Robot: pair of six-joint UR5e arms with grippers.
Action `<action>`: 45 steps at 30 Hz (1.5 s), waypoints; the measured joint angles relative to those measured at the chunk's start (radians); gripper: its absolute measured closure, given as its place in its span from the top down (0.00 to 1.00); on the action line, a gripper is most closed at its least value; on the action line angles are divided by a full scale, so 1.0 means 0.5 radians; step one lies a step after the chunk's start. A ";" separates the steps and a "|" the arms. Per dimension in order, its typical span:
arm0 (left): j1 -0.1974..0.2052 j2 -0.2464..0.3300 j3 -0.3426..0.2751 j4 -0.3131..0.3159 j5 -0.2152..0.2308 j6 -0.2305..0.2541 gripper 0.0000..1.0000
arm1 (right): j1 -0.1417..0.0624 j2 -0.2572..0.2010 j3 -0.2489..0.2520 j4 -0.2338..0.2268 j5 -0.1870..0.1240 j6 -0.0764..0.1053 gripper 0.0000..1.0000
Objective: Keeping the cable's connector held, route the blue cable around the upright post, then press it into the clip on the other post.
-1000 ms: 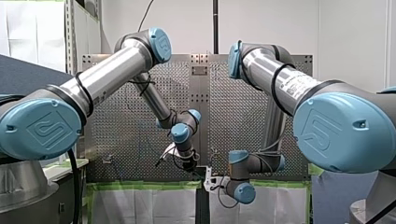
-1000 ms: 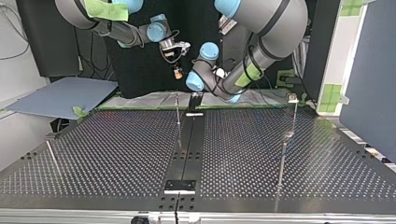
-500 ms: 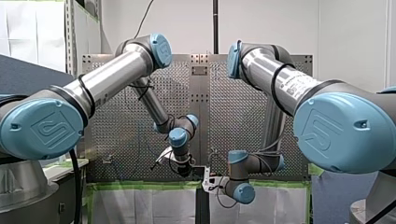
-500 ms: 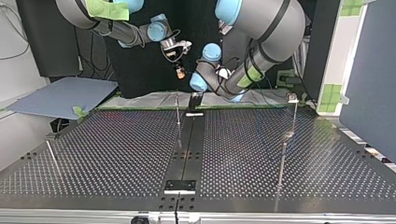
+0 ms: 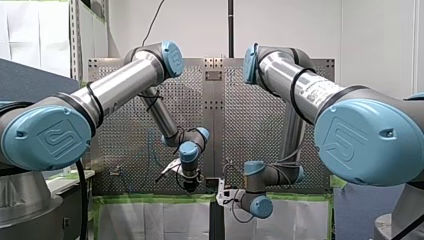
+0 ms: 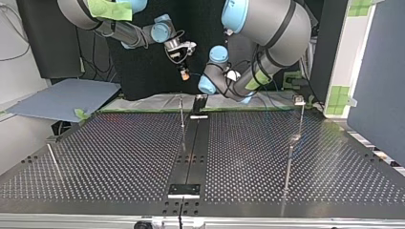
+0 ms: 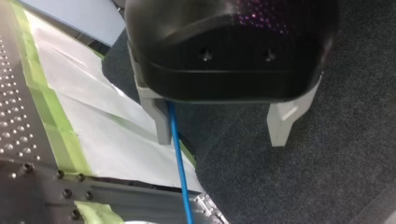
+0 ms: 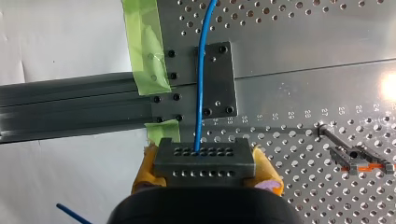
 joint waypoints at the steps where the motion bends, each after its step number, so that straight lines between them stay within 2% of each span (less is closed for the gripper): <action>1: 0.004 0.000 0.000 0.000 0.000 0.000 1.00 | 0.001 0.000 0.000 0.000 0.000 0.000 0.00; 13: 0.034 -0.001 0.000 0.012 -0.001 -0.001 1.00 | 0.009 0.000 -0.004 0.005 -0.002 0.000 0.00; 23: 0.032 -0.001 0.000 0.041 0.044 0.012 1.00 | 0.020 0.000 -0.004 0.002 -0.067 -0.011 0.00; 40: 0.020 -0.001 0.000 0.074 0.014 0.042 1.00 | 0.022 0.000 -0.004 0.001 -0.071 -0.012 0.00; 41: 0.019 -0.001 0.000 0.082 0.014 0.043 0.85 | 0.022 0.000 -0.004 0.001 -0.071 -0.012 0.00; 42: 0.017 -0.001 0.000 0.091 0.014 0.045 0.85 | 0.022 0.000 -0.004 0.001 -0.070 -0.012 0.00; 43: 0.014 -0.001 0.000 0.104 0.014 0.047 0.69 | 0.022 0.000 -0.004 0.001 -0.071 -0.013 0.00; 44: 0.012 -0.001 0.000 0.113 0.014 0.048 0.59 | 0.022 0.000 -0.004 0.001 -0.070 -0.012 0.00; 45: 0.010 -0.001 0.000 0.121 0.014 0.049 0.59 | 0.022 0.000 -0.004 0.001 -0.070 -0.013 0.00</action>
